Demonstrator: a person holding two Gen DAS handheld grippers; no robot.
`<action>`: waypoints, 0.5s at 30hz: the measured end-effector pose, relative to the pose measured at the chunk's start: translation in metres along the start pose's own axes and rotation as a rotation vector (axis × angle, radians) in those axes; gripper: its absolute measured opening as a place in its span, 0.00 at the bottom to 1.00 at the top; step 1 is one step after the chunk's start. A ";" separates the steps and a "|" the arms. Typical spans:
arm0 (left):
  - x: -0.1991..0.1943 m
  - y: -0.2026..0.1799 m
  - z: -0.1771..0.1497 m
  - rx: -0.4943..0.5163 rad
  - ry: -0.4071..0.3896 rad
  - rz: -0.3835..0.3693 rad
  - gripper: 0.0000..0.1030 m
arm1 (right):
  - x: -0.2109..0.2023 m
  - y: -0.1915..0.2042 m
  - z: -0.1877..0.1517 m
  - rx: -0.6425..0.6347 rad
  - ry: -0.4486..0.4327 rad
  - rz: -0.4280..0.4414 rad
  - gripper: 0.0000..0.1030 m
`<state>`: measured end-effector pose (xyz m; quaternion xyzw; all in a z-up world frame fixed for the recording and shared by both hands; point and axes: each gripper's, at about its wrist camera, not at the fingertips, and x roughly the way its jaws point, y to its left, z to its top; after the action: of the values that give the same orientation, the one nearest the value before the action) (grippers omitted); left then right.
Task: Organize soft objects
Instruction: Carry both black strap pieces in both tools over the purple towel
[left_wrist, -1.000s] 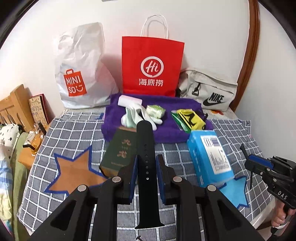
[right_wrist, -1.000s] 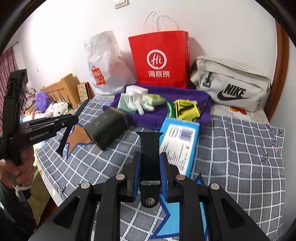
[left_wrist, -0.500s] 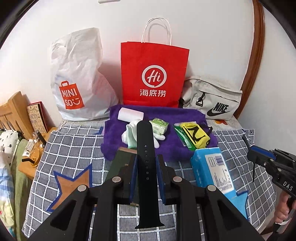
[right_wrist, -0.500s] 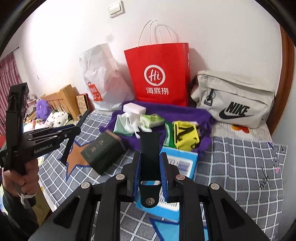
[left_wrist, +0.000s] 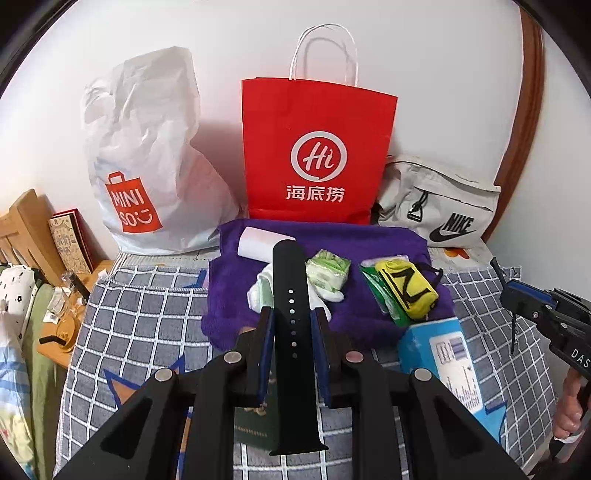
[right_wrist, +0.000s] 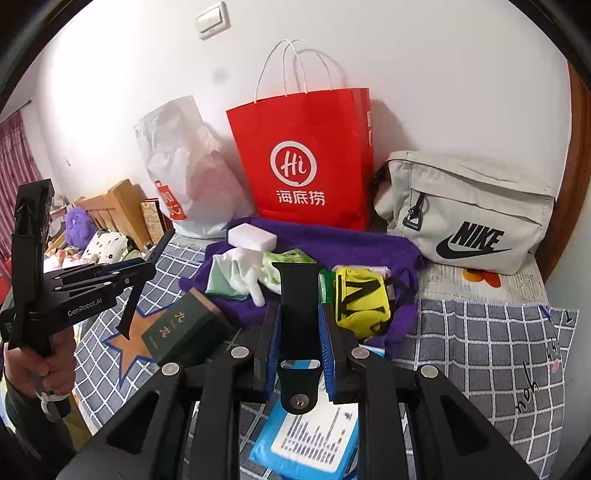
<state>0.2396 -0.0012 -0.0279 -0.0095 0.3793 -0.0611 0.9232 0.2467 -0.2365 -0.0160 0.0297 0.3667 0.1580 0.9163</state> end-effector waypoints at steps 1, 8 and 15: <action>0.004 0.001 0.002 -0.001 0.003 0.003 0.19 | 0.004 -0.001 0.002 0.001 0.004 -0.003 0.19; 0.025 0.002 0.014 0.006 0.023 -0.002 0.19 | 0.026 -0.002 0.018 0.003 0.011 -0.010 0.19; 0.041 0.003 0.026 0.008 0.030 0.004 0.19 | 0.049 0.000 0.033 -0.012 0.025 -0.013 0.19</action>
<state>0.2867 -0.0039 -0.0386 -0.0040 0.3930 -0.0609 0.9175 0.3020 -0.2195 -0.0246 0.0199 0.3773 0.1544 0.9129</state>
